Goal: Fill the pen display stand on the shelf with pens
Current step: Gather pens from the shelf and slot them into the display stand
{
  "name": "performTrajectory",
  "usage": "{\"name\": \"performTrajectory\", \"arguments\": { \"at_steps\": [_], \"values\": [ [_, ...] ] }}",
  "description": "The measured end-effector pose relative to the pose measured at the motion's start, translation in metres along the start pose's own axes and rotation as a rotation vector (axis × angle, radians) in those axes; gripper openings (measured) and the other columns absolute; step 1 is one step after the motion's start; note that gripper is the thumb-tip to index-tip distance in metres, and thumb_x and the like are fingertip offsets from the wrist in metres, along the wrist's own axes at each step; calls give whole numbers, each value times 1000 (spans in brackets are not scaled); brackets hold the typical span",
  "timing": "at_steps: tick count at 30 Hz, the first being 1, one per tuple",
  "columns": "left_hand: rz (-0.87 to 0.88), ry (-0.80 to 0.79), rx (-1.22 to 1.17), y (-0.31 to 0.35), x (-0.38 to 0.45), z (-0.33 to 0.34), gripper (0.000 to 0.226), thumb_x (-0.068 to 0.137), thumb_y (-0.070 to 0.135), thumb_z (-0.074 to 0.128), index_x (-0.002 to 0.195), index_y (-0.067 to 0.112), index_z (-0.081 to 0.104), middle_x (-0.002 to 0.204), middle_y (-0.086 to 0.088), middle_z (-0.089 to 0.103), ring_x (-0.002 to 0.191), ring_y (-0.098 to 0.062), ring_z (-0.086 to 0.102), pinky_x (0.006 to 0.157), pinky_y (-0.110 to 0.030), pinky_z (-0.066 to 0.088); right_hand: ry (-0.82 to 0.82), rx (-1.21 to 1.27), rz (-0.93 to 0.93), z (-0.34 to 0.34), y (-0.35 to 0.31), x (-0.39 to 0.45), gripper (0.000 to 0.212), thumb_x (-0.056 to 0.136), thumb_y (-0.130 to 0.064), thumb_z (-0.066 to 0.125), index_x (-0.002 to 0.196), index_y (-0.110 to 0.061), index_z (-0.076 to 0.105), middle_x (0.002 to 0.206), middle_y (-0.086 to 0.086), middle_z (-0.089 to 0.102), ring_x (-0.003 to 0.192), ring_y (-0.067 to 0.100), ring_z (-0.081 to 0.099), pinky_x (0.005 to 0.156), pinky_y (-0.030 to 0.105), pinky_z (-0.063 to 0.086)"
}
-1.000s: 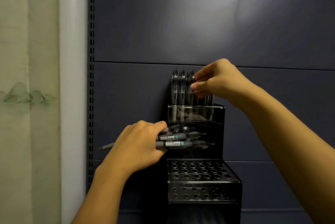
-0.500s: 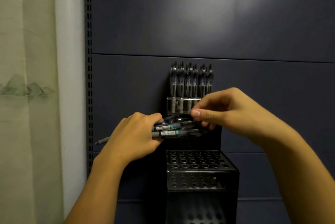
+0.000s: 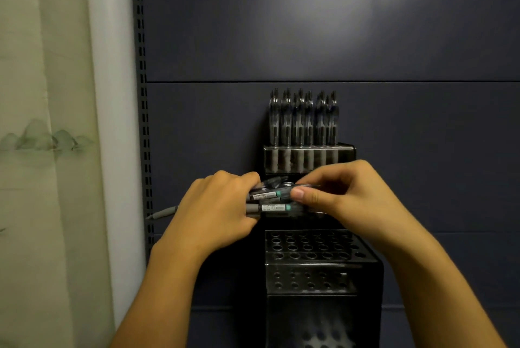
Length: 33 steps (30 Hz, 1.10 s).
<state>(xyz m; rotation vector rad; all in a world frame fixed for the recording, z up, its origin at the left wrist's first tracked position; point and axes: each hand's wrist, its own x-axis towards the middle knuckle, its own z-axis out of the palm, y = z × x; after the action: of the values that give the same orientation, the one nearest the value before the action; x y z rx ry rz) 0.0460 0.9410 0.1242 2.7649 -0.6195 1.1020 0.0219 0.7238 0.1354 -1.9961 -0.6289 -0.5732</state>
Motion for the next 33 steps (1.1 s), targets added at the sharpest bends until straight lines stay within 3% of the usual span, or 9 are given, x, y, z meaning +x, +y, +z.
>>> {"name": "performTrajectory", "arguments": {
  "at_steps": [4, 9, 11, 17, 23, 25, 29, 33],
  "values": [
    [-5, 19, -5, 0, -1, -4, 16, 82, 31, 67, 92, 32, 54, 71, 11, 58, 67, -9, 55, 59, -25, 42, 116, 132, -4, 2, 2, 0, 3, 81, -21, 82, 83, -22, 81, 80, 2, 77, 82, 24, 73, 80, 44, 62],
    [-20, 30, -6, 0, -2, -6, 17, 83, 32, 66, 91, 34, 52, 70, 10, 58, 66, -9, 54, 55, -25, 39, 172, 243, -21, 2, 2, 0, 18, 84, -5, 78, 84, -23, 79, 78, 2, 74, 69, 11, 65, 62, 19, 52],
    [-41, 30, 22, -3, -2, -6, 17, 85, 32, 63, 91, 36, 49, 71, 11, 56, 66, -9, 53, 54, -24, 36, 213, 281, -36, -2, 3, 0, 22, 87, 0, 73, 87, -21, 77, 80, 3, 73, 71, 12, 64, 65, 22, 53],
    [-90, 31, 98, -5, -1, -7, 19, 88, 30, 58, 105, 32, 50, 83, 9, 58, 75, -14, 58, 65, -31, 49, 158, 358, -28, -1, 1, 0, 17, 92, -2, 68, 99, -16, 73, 86, 11, 76, 71, 17, 66, 66, 31, 51],
    [-80, 24, 108, -3, -1, -7, 21, 90, 31, 58, 110, 33, 50, 85, 10, 59, 76, -12, 58, 66, -28, 49, 190, 449, 16, 0, 1, 0, 23, 72, -24, 81, 92, -15, 77, 84, 12, 74, 63, 10, 61, 70, 34, 51],
    [-76, 19, 105, -2, -1, -7, 22, 90, 32, 59, 110, 34, 51, 84, 10, 59, 75, -11, 58, 66, -29, 49, 236, 483, 13, -2, 3, 2, 20, 72, -22, 80, 89, -13, 77, 77, 6, 72, 65, 11, 62, 70, 33, 52],
    [-85, 19, 102, -4, -1, -10, 17, 88, 31, 59, 103, 33, 51, 78, 10, 56, 71, -9, 55, 61, -27, 46, 298, 758, 38, -17, 3, 4, 30, 69, -9, 77, 99, -8, 73, 83, 9, 73, 79, 23, 73, 69, 26, 59],
    [-97, 21, 72, -5, -1, -12, 19, 87, 31, 60, 103, 33, 51, 80, 10, 57, 72, -11, 56, 62, -29, 47, 354, 961, 40, -33, -7, 12, 43, 68, -2, 71, 110, -1, 67, 91, 14, 76, 90, 30, 76, 77, 32, 61]
  ]
}}
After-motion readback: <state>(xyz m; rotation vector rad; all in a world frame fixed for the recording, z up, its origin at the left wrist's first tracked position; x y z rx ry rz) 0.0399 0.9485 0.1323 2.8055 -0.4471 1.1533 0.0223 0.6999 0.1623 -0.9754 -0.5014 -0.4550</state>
